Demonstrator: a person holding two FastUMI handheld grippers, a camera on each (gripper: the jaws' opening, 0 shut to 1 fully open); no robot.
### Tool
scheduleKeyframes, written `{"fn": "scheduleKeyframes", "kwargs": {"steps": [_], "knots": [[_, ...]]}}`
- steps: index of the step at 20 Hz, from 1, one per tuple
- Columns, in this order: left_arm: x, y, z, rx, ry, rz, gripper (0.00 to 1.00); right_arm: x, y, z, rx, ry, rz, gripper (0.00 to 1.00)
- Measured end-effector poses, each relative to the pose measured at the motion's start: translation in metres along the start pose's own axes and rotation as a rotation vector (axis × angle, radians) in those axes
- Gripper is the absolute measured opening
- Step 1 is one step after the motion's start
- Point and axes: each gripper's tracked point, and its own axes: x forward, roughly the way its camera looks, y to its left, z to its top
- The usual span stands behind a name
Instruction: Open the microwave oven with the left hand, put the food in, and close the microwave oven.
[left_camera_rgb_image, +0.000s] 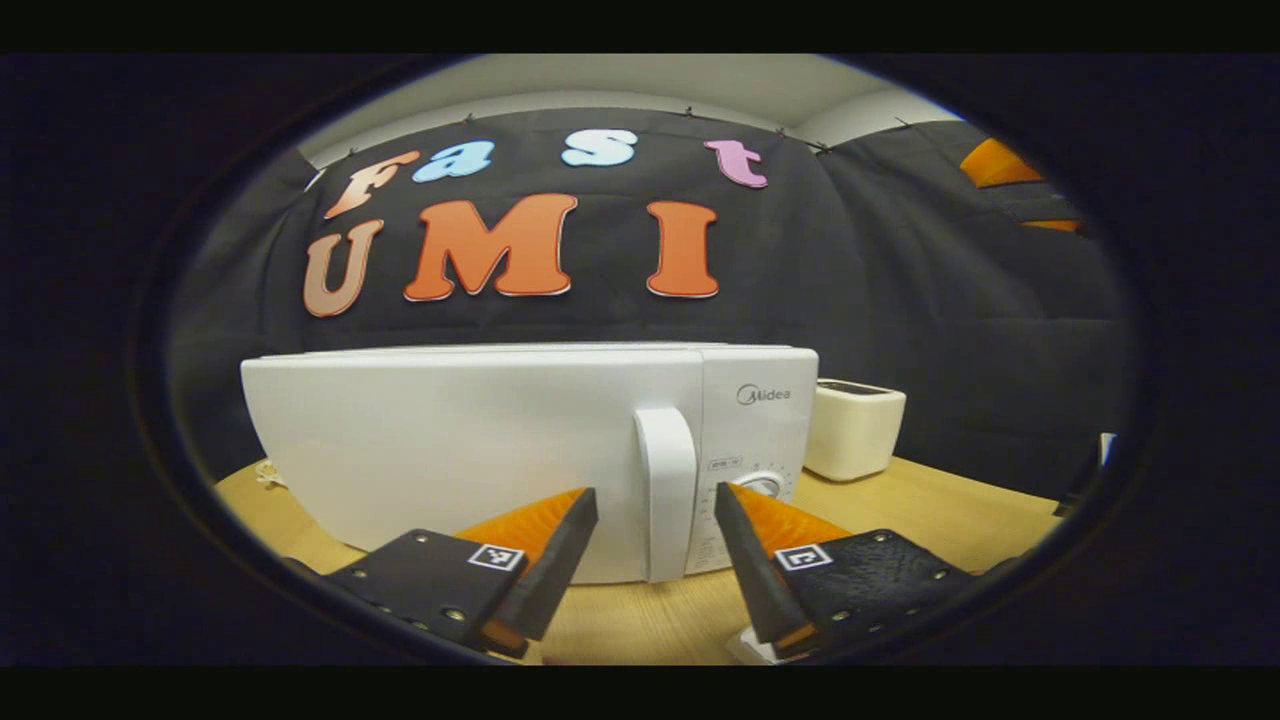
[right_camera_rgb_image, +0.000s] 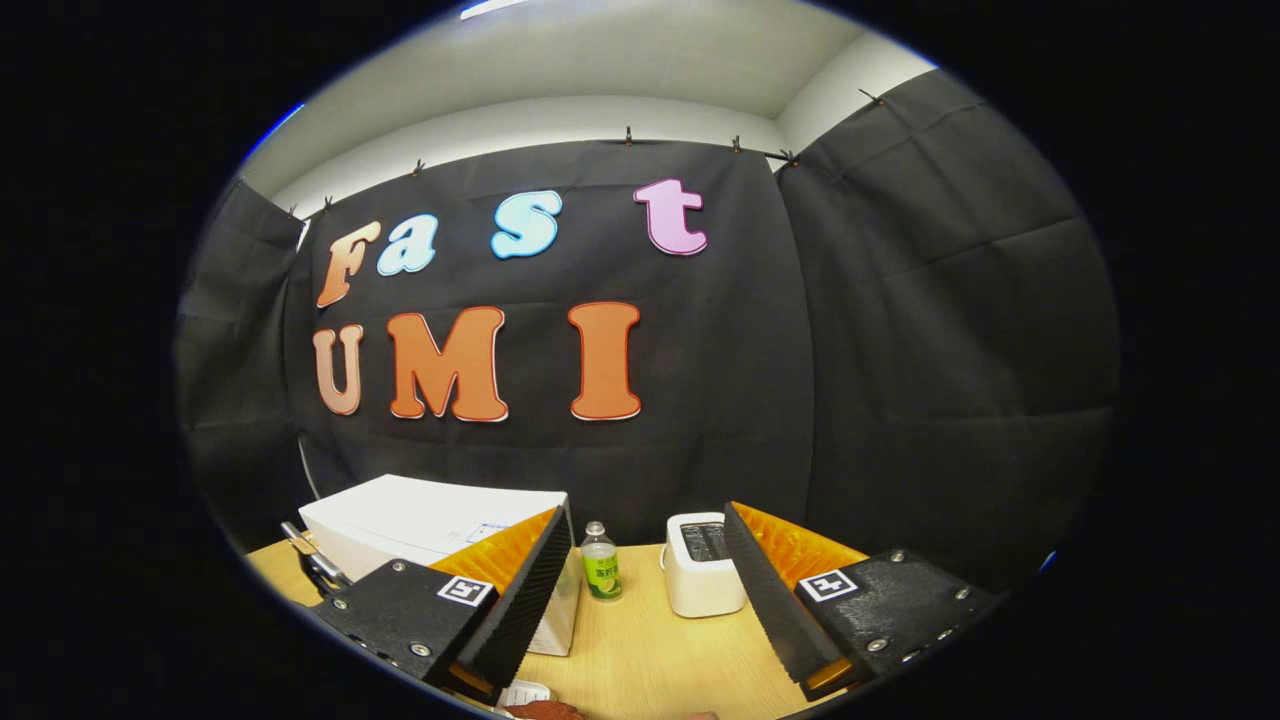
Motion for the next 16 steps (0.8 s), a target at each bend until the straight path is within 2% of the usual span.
{"fn": "scheduleKeyframes", "kwargs": {"steps": [2, 3, 4, 5, 6, 7, 8, 9, 10, 11, 12, 13, 14, 16], "knots": [[0.002, -0.011, -0.011, -0.059, 0.025, -0.036, 0.43, -0.001, -0.001, -0.002, -0.012, 0.000, -0.004, 0.95], [-0.008, -0.009, -0.009, -0.064, 0.017, -0.035, 0.23, -0.002, -0.001, -0.003, -0.024, 0.002, -0.008, 0.95], [-0.006, -0.009, -0.005, -0.054, -0.015, -0.038, 0.31, -0.002, -0.001, -0.004, -0.034, 0.003, -0.010, 0.95], [-0.008, -0.010, -0.009, -0.055, -0.008, -0.041, 0.12, -0.003, -0.001, -0.003, -0.040, 0.002, -0.009, 0.95], [-0.009, -0.010, -0.008, -0.054, -0.015, -0.043, 0.11, -0.005, 0.000, -0.003, -0.042, 0.001, -0.008, 0.95], [-0.010, -0.009, -0.007, -0.061, -0.017, -0.048, 0.16, -0.006, -0.002, -0.003, -0.042, 0.001, -0.010, 0.95], [-0.010, -0.009, -0.008, -0.063, -0.018, -0.054, 0.15, -0.006, -0.002, -0.004, -0.044, 0.001, -0.010, 0.95], [-0.015, -0.010, -0.011, -0.073, -0.003, -0.061, 0.06, -0.005, -0.003, -0.006, -0.045, 0.002, -0.012, 0.95], [-0.025, -0.012, -0.007, -0.085, -0.027, -0.064, 0.06, -0.006, -0.003, -0.007, -0.046, 0.004, -0.011, 0.95], [-0.033, -0.014, -0.009, -0.072, -0.034, -0.081, 0.11, -0.005, -0.003, -0.009, -0.043, 0.005, -0.009, 1.00], [-0.046, -0.011, -0.008, -0.056, -0.050, -0.102, 0.08, -0.004, -0.003, -0.010, -0.038, 0.009, -0.009, 0.95], [-0.057, -0.012, -0.008, -0.051, -0.060, -0.127, 0.04, -0.003, -0.002, -0.013, -0.036, 0.013, -0.006, 1.00], [-0.068, -0.012, -0.010, -0.054, -0.055, -0.155, 0.11, -0.001, 0.000, -0.015, -0.036, 0.015, -0.004, 0.95], [-0.093, -0.007, -0.010, -0.071, -0.050, -0.210, 0.11, 0.000, 0.006, -0.020, -0.036, 0.027, 0.006, 0.95]]}}
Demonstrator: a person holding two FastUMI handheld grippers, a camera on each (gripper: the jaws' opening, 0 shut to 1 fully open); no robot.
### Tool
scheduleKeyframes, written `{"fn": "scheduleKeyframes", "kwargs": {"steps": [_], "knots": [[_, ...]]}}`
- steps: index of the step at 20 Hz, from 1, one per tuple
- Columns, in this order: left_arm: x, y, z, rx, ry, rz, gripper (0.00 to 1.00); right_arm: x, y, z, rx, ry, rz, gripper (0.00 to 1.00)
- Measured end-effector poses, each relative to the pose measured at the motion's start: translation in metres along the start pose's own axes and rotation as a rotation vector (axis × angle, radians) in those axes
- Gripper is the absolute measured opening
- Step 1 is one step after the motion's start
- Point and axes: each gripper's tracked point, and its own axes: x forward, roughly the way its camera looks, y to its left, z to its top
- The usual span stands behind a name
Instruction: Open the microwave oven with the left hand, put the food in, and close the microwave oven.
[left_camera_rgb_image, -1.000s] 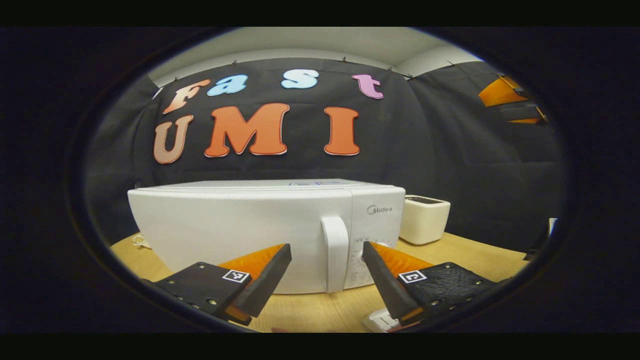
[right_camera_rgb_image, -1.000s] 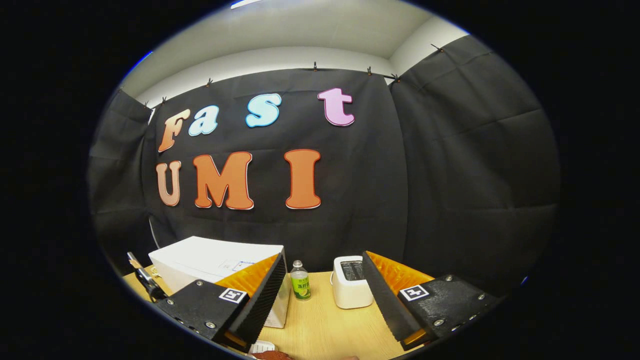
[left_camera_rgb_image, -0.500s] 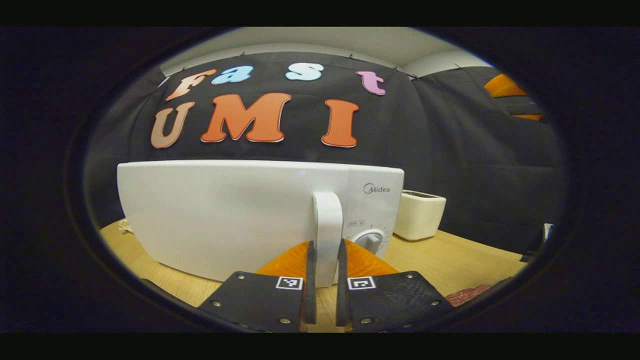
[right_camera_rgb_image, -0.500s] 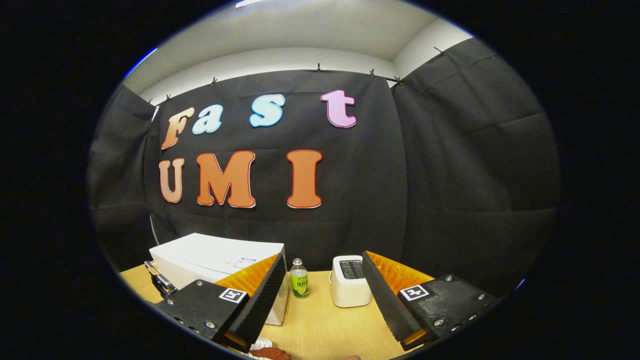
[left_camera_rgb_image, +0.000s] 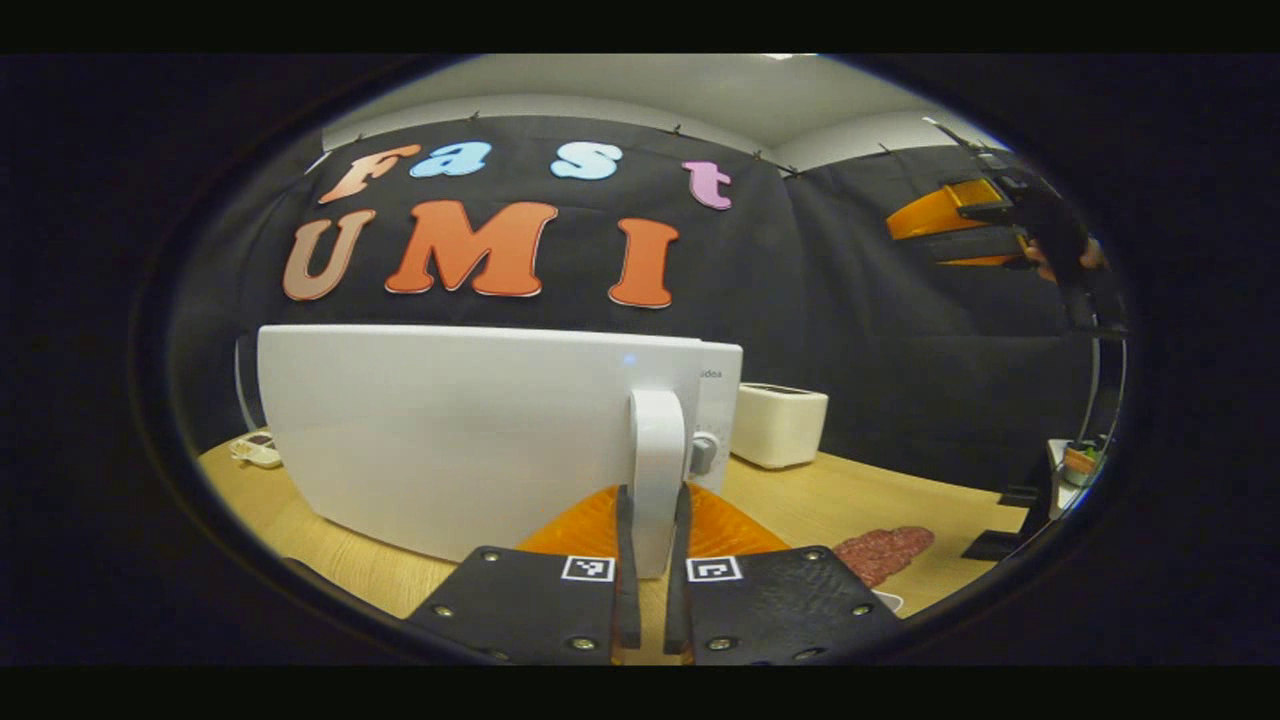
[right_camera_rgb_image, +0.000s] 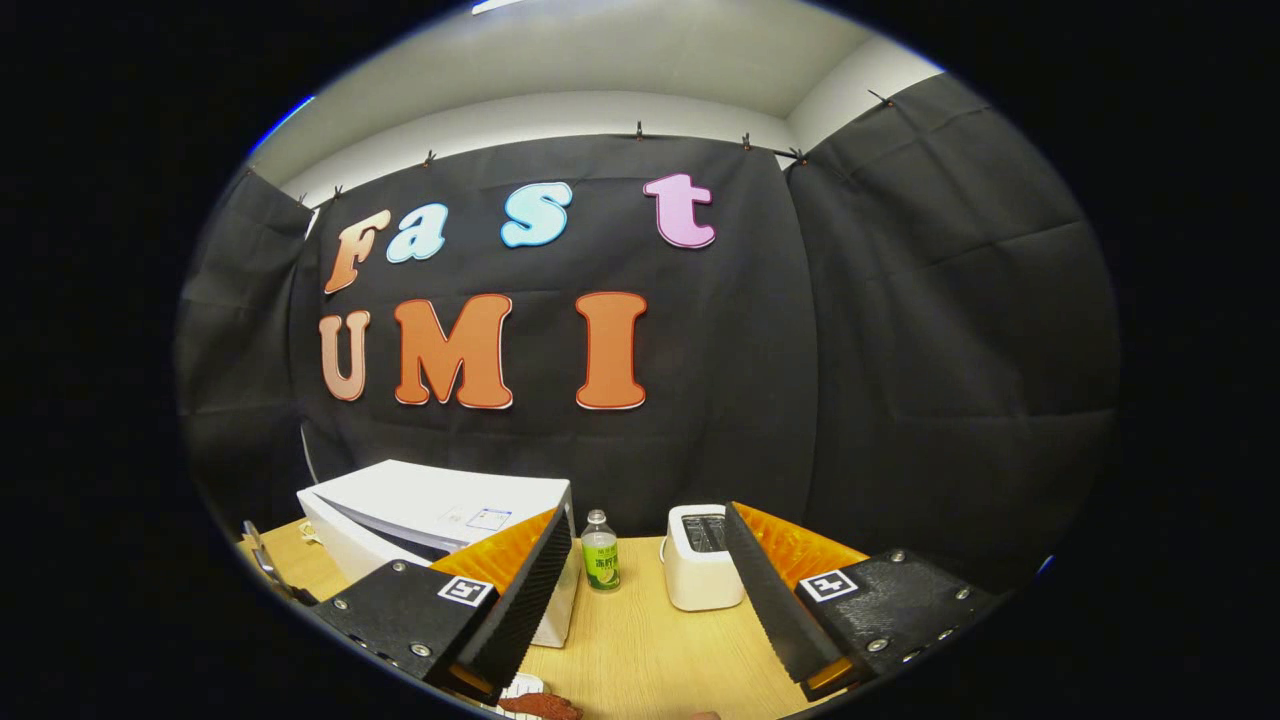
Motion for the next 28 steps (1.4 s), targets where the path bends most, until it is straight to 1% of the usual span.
{"fn": "scheduleKeyframes", "kwargs": {"steps": [2, 5, 7, 9, 10, 11, 12, 16, 17, 18, 19, 20, 21, 22, 23, 25, 26, 27, 28], "knots": [[-0.023, 0.002, 0.000, -0.010, 0.008, -0.039, 0.11, 0.000, 0.010, -0.001, 0.011, 0.005, 0.019, 0.96], [-0.062, 0.005, -0.001, -0.007, 0.028, -0.071, 0.11, 0.000, 0.027, 0.000, 0.010, -0.002, 0.046, 0.96], [-0.086, 0.011, -0.002, -0.008, 0.040, -0.080, 0.11, -0.001, 0.038, -0.001, 0.004, -0.003, 0.061, 0.95], [-0.109, 0.020, -0.001, -0.009, 0.048, -0.073, 0.11, -0.002, 0.053, -0.002, 0.010, -0.002, 0.091, 0.95], [-0.121, 0.024, -0.001, -0.003, 0.050, -0.064, 0.11, -0.002, 0.061, -0.002, 0.013, 0.000, 0.105, 0.96], [-0.135, 0.030, -0.002, 0.005, 0.054, -0.050, 0.17, -0.003, 0.067, -0.003, 0.015, 0.002, 0.116, 0.96], [-0.145, 0.034, -0.002, 0.011, 0.055, -0.036, 0.11, -0.003, 0.072, -0.005, 0.014, 0.004, 0.124, 0.96], [-0.192, 0.060, -0.001, 0.019, 0.044, 0.044, 0.11, -0.009, 0.095, -0.007, 0.020, 0.005, 0.157, 0.95], [-0.203, 0.068, 0.000, 0.020, 0.043, 0.071, 0.05, -0.010, 0.101, -0.008, 0.026, 0.006, 0.166, 0.95], [-0.213, 0.075, 0.000, 0.024, 0.040, 0.100, 0.11, -0.012, 0.108, -0.010, 0.030, 0.008, 0.177, 0.95], [-0.224, 0.084, 0.001, 0.021, 0.037, 0.130, 0.11, -0.014, 0.115, -0.012, 0.031, 0.011, 0.187, 0.95], [-0.237, 0.091, 0.001, 0.014, 0.032, 0.164, 0.04, -0.015, 0.123, -0.014, 0.031, 0.015, 0.198, 0.95], [-0.249, 0.099, 0.001, 0.007, 0.038, 0.188, 0.07, -0.017, 0.130, -0.017, 0.028, 0.020, 0.211, 0.95], [-0.260, 0.111, -0.004, 0.001, 0.052, 0.235, 0.13, -0.019, 0.137, -0.020, 0.026, 0.027, 0.225, 0.95], [-0.271, 0.123, -0.008, -0.013, 0.063, 0.278, 0.14, -0.021, 0.144, -0.023, 0.023, 0.032, 0.238, 0.96], [-0.294, 0.148, -0.013, -0.027, 0.072, 0.359, 0.22, -0.026, 0.156, -0.027, 0.018, 0.038, 0.259, 0.96], [-0.305, 0.156, -0.012, -0.025, 0.073, 0.393, 0.32, -0.028, 0.160, -0.031, 0.016, 0.041, 0.266, 0.95], [-0.313, 0.165, -0.010, -0.019, 0.064, 0.422, 0.37, -0.030, 0.164, -0.034, 0.014, 0.045, 0.272, 0.95], [-0.323, 0.179, -0.007, -0.006, 0.052, 0.472, 0.55, -0.032, 0.167, -0.037, 0.014, 0.050, 0.277, 0.95]]}}
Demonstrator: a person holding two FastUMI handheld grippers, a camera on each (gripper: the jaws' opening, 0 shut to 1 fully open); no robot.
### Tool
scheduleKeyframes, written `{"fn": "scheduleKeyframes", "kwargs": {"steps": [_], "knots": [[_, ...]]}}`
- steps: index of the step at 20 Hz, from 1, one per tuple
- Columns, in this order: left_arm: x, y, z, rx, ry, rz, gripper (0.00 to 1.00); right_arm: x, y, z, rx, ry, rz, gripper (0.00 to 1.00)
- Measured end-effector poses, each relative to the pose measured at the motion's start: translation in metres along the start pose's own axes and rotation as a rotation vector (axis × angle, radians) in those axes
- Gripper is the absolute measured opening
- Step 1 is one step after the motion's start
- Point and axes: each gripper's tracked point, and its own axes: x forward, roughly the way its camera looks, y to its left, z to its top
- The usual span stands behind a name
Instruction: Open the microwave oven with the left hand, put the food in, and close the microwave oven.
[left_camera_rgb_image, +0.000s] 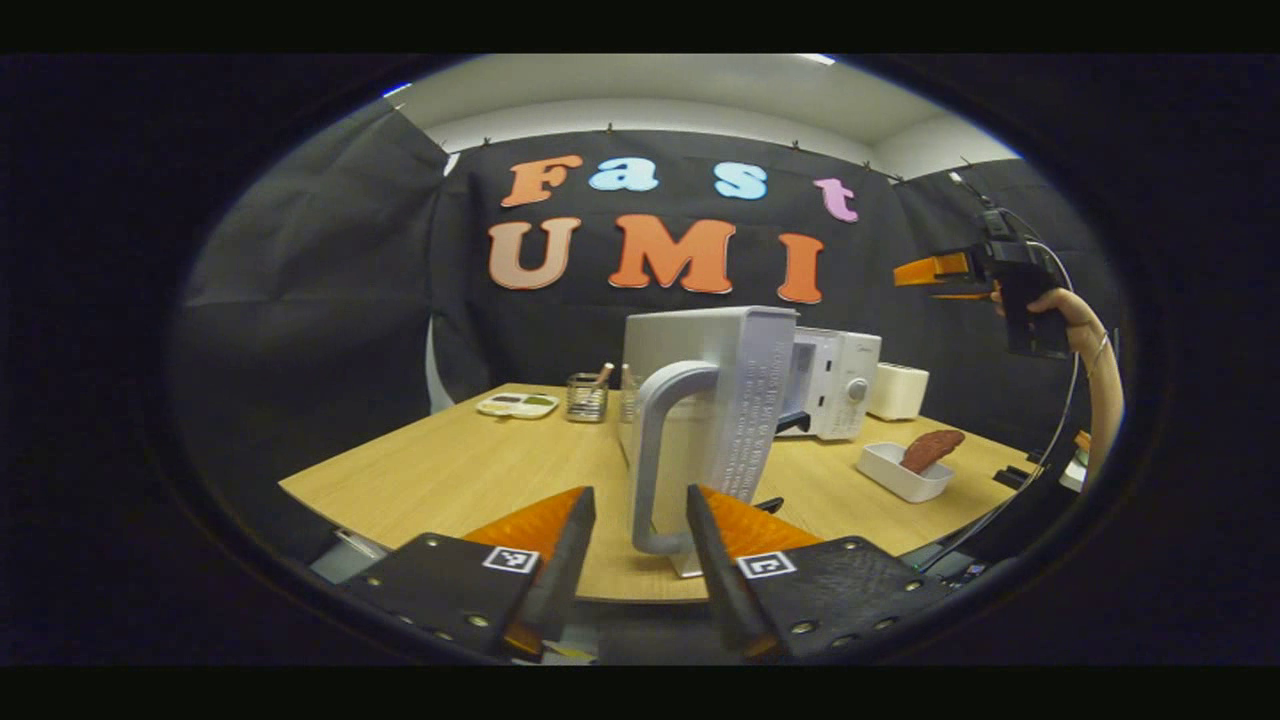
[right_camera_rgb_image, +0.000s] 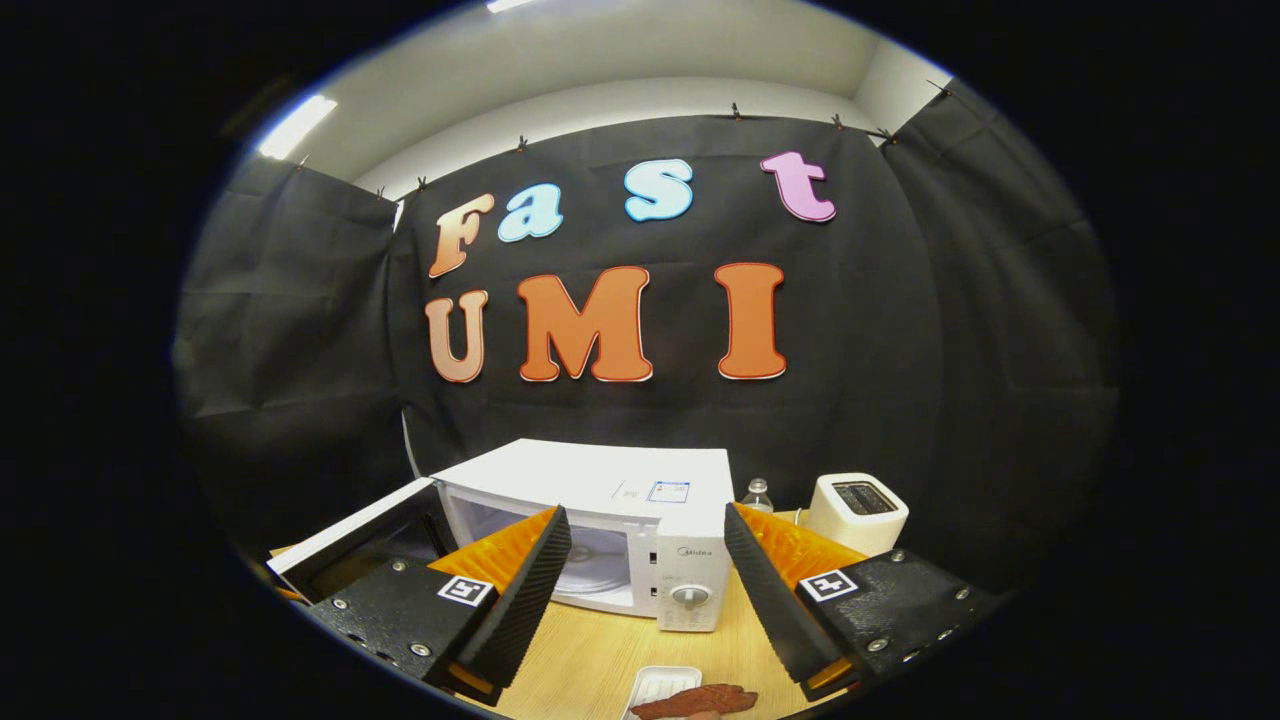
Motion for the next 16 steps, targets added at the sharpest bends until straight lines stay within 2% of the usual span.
{"fn": "scheduleKeyframes", "kwargs": {"steps": [1, 2, 3, 9, 16], "knots": [[-0.004, 0.012, 0.004, 0.005, -0.011, 0.031, 0.66, -0.001, 0.002, -0.004, 0.002, 0.004, 0.003, 0.95], [-0.008, 0.021, 0.005, 0.006, -0.023, 0.057, 0.83, -0.001, 0.004, -0.008, 0.004, 0.009, 0.002, 0.96], [-0.011, 0.030, 0.007, 0.004, -0.028, 0.075, 0.88, -0.001, 0.004, -0.012, 0.007, 0.012, 0.002, 0.95], [-0.010, 0.075, 0.026, 0.024, -0.068, 0.156, 0.90, -0.008, -0.005, -0.037, 0.068, 0.018, -0.021, 0.95], [0.010, 0.112, 0.047, 0.034, -0.097, 0.201, 0.90, -0.020, -0.060, -0.090, 0.226, 0.043, -0.163, 0.95]]}}
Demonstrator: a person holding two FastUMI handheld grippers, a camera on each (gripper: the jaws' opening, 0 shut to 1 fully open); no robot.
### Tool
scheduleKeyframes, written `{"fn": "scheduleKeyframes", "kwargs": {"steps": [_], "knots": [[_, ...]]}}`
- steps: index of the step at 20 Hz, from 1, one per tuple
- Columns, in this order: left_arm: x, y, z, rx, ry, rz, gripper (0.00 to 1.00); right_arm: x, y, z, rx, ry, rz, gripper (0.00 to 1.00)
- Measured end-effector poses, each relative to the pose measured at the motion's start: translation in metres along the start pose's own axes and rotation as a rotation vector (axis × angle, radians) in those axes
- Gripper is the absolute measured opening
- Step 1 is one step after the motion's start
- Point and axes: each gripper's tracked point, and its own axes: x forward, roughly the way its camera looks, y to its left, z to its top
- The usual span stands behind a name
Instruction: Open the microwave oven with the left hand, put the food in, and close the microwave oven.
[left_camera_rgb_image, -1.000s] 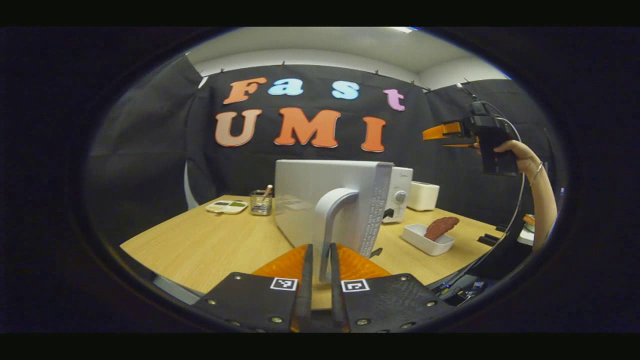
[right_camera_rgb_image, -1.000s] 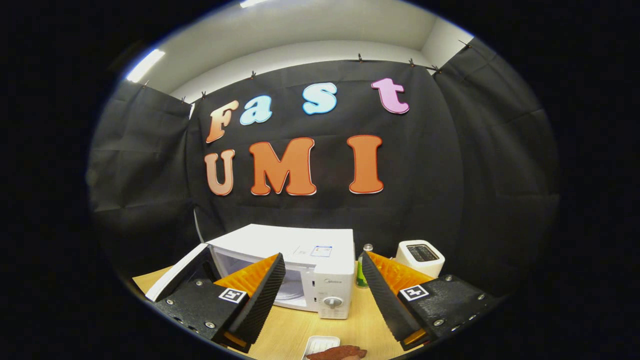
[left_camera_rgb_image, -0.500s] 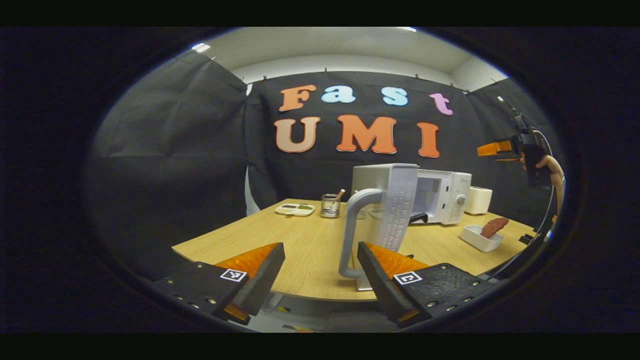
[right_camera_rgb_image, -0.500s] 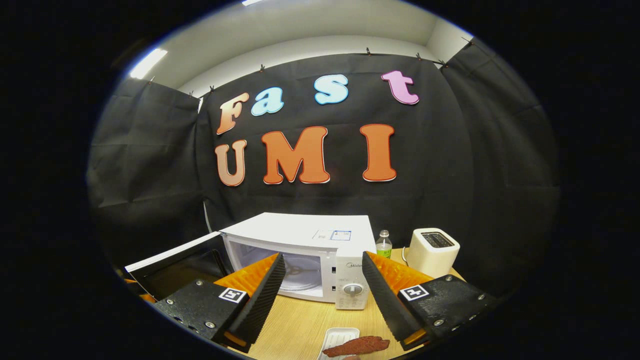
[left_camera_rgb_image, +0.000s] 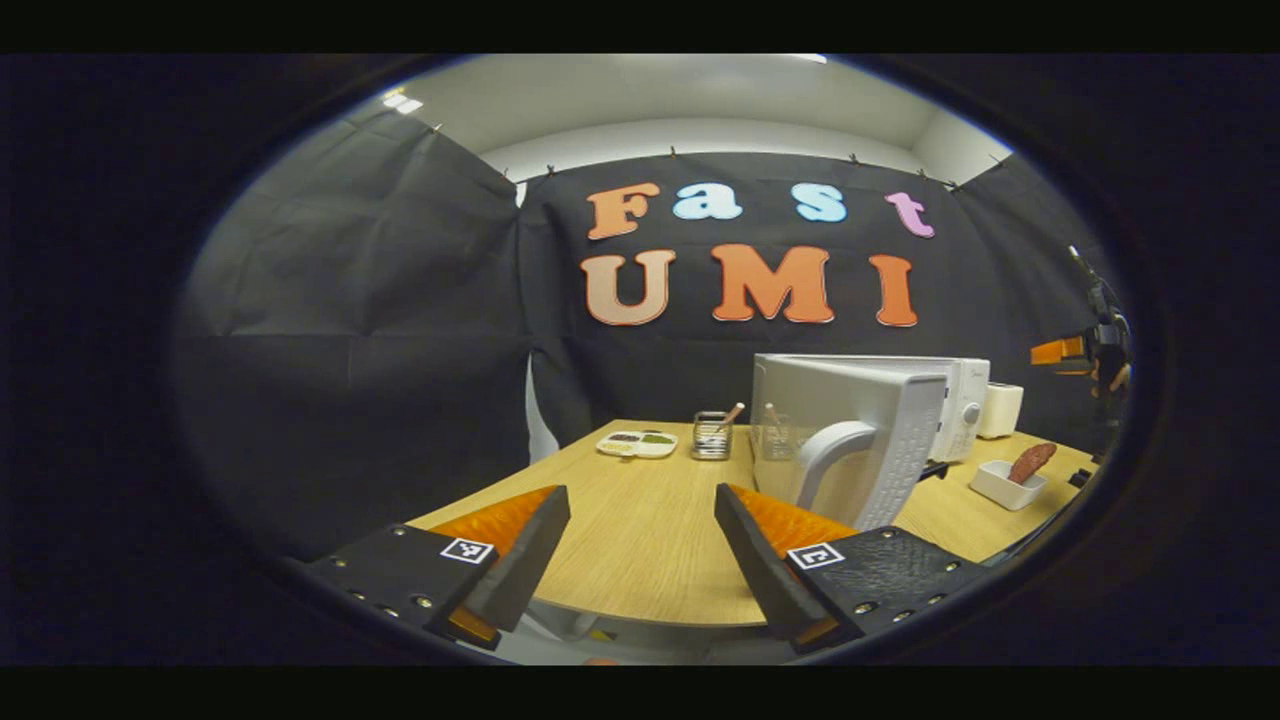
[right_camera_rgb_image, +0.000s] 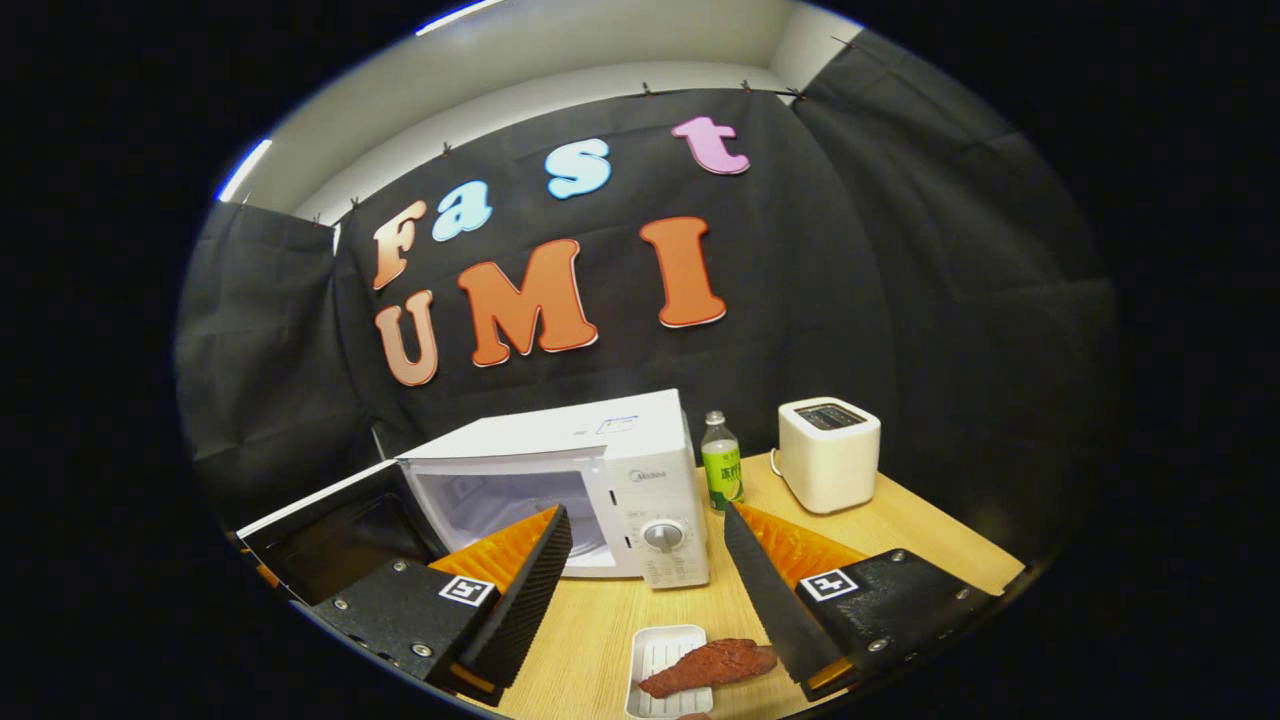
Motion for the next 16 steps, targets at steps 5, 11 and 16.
{"fn": "scheduleKeyframes", "kwargs": {"steps": [5, 11, 16], "knots": [[0.021, 0.010, 0.003, -0.022, -0.002, 0.003, 0.90, 0.003, -0.047, -0.053, 0.111, 0.072, -0.116, 0.95], [0.042, 0.013, 0.000, -0.019, 0.010, 0.007, 0.90, 0.003, -0.064, -0.116, 0.273, 0.189, -0.176, 0.95], [0.047, 0.015, -0.007, -0.009, 0.028, 0.011, 0.90, 0.002, -0.059, -0.140, 0.456, 0.209, -0.161, 0.84]]}}
